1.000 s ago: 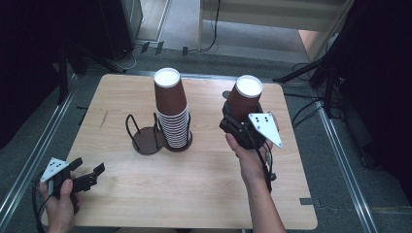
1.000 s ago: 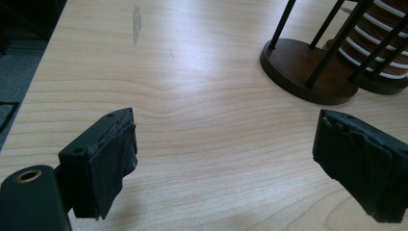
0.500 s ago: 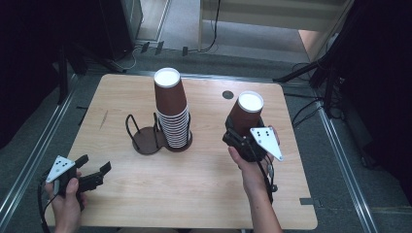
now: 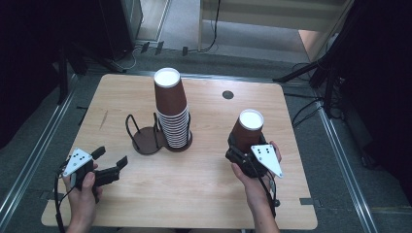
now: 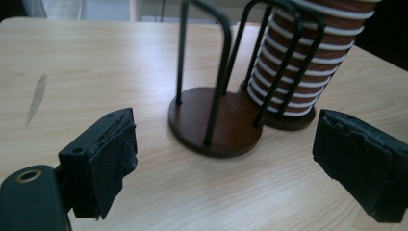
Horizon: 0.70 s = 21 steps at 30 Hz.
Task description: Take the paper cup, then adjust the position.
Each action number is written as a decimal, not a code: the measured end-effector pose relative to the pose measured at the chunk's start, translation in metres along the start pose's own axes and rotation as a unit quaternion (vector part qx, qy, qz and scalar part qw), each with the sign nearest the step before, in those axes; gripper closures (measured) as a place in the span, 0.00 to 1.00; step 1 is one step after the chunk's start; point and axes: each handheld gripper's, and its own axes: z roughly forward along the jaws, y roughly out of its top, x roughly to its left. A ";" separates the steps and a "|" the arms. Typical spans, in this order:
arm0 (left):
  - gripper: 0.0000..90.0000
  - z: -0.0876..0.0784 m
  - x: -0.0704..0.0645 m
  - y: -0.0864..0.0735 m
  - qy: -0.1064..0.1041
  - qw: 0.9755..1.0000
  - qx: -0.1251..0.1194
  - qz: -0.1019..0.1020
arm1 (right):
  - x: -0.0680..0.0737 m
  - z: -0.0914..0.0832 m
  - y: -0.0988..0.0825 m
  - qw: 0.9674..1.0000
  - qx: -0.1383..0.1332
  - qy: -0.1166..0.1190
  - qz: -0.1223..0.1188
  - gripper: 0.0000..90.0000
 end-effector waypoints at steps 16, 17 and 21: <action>0.10 0.020 -0.039 0.021 -0.056 0.998 -0.004 0.040 | 0.010 -0.009 -0.035 0.999 0.027 0.006 -0.030 0.12; 0.10 0.022 -0.044 0.023 -0.065 0.997 -0.004 0.042 | 0.015 -0.009 -0.038 0.999 0.030 0.010 -0.037 0.12; 0.10 0.022 -0.054 0.027 -0.089 0.995 0.003 0.052 | 0.029 -0.009 -0.043 0.997 0.032 0.017 -0.068 0.12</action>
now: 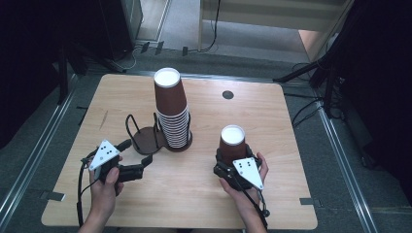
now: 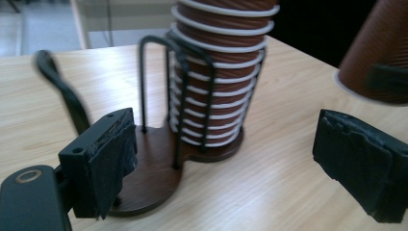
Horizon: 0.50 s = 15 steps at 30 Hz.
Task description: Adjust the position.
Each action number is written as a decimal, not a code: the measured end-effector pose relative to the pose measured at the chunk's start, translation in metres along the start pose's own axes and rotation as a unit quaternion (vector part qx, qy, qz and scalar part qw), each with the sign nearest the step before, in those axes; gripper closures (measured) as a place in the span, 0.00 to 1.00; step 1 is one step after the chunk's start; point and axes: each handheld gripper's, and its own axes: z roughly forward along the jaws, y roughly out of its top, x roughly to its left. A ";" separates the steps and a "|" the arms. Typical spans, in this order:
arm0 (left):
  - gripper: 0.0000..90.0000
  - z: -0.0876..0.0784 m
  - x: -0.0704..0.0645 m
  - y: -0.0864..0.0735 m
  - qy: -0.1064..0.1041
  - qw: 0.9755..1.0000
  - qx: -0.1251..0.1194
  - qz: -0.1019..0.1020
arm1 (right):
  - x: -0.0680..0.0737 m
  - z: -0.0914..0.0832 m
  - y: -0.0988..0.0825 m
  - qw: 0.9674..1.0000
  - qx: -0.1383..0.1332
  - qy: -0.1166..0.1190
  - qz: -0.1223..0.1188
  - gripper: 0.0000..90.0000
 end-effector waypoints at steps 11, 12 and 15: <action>0.01 0.007 -0.011 0.006 -0.068 0.997 0.029 0.004 | 0.032 -0.001 -0.007 0.998 0.003 0.011 -0.065 0.12; 0.01 0.008 -0.012 0.006 -0.068 0.997 0.034 0.002 | 0.035 -0.001 -0.008 0.997 0.004 0.013 -0.071 0.12; 0.01 0.010 -0.015 0.006 -0.070 0.997 0.040 0.003 | 0.043 -0.002 -0.011 0.995 0.001 0.021 -0.094 0.12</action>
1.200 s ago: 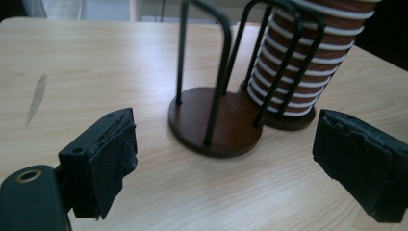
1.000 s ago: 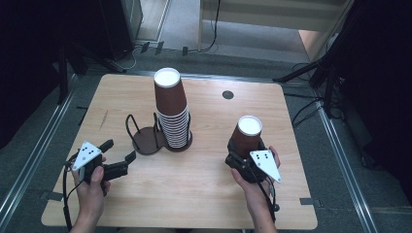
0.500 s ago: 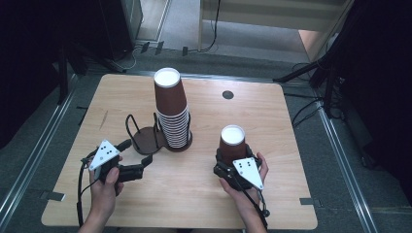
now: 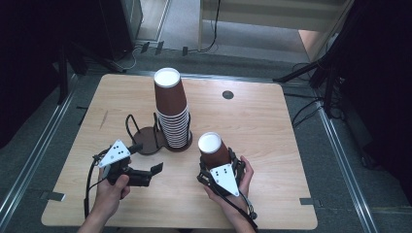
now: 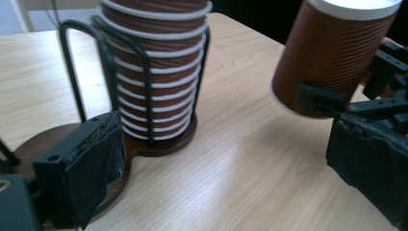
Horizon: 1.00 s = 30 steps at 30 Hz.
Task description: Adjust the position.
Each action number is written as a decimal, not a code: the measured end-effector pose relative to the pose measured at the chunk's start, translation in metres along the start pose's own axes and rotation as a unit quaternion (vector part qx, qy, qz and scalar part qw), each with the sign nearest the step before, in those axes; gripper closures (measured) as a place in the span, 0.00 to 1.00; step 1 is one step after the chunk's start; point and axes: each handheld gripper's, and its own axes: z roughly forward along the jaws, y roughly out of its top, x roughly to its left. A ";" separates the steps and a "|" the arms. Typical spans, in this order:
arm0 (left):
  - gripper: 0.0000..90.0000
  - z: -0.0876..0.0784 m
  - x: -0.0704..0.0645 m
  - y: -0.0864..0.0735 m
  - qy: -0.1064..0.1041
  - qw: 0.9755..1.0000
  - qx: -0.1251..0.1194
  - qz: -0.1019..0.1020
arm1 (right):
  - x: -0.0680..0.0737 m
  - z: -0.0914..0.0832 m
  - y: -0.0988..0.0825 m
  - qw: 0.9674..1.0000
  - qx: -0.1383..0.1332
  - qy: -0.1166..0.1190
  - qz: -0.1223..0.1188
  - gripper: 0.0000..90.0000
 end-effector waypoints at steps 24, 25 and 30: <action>0.05 0.012 -0.032 0.004 -0.059 0.996 0.032 0.060 | 0.051 -0.009 -0.007 0.988 -0.028 0.056 -0.140 0.12; 0.05 0.012 -0.034 0.004 -0.060 0.996 0.034 0.062 | 0.051 -0.009 -0.007 0.988 -0.028 0.056 -0.140 0.12; 0.07 0.015 -0.037 0.004 -0.064 0.995 0.046 0.067 | 0.058 -0.011 -0.010 0.982 -0.037 0.066 -0.175 0.12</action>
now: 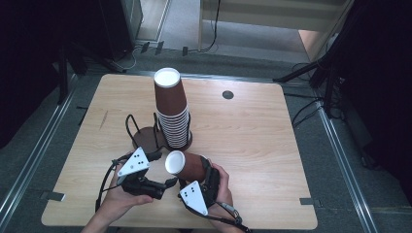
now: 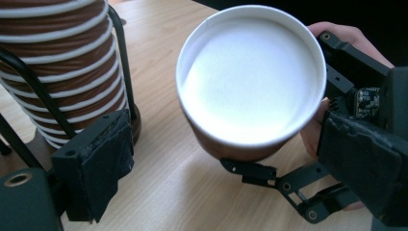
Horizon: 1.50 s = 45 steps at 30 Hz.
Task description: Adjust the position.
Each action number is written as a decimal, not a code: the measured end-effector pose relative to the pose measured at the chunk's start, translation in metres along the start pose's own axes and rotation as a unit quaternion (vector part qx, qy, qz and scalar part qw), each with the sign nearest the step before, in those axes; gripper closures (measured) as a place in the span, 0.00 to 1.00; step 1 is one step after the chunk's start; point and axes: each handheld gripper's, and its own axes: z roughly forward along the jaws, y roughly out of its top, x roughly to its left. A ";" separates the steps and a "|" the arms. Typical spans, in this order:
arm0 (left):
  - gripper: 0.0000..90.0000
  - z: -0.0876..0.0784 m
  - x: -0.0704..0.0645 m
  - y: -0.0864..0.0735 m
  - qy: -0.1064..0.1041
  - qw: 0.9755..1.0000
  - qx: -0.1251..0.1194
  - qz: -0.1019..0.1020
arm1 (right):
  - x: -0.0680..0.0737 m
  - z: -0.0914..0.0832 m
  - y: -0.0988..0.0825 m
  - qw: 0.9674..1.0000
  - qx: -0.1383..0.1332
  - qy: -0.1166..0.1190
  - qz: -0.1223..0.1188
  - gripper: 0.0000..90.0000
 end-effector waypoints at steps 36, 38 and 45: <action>0.25 0.006 -0.004 -0.001 -0.020 0.999 0.028 -0.001 | 0.014 -0.006 0.006 0.998 -0.010 0.042 -0.045 0.03; 0.25 0.005 -0.004 -0.001 -0.016 1.000 0.023 -0.004 | 0.013 -0.008 0.008 0.998 -0.011 0.045 -0.040 0.00; 0.25 -0.001 0.002 -0.001 0.009 1.000 -0.011 -0.018 | 0.008 -0.012 0.014 0.999 -0.019 0.041 -0.028 0.00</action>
